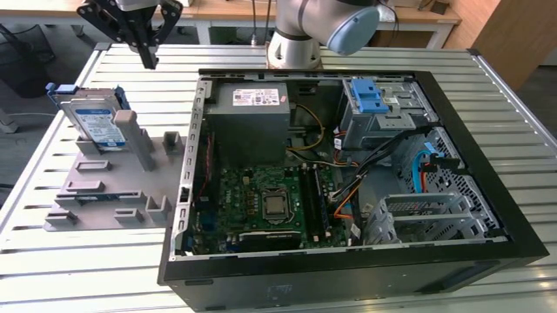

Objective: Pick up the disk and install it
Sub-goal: 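Reach for the disk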

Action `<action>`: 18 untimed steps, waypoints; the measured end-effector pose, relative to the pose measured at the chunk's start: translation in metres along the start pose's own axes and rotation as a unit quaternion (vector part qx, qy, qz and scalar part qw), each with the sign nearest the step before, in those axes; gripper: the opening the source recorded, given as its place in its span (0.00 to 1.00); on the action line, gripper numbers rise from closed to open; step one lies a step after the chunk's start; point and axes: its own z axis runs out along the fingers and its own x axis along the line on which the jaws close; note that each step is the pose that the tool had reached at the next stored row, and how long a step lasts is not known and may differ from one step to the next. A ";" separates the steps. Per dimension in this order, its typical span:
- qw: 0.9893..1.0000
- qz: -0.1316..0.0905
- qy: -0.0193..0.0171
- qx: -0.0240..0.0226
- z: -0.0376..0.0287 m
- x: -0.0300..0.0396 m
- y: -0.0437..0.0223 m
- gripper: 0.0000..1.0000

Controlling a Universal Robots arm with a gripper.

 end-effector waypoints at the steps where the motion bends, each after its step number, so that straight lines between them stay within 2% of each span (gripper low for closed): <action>1: 1.000 0.000 0.000 0.000 0.0001 0.0015 0.0006 0.11; 18: 1.000 -0.001 0.000 0.000 0.0011 0.0247 0.0061 0.11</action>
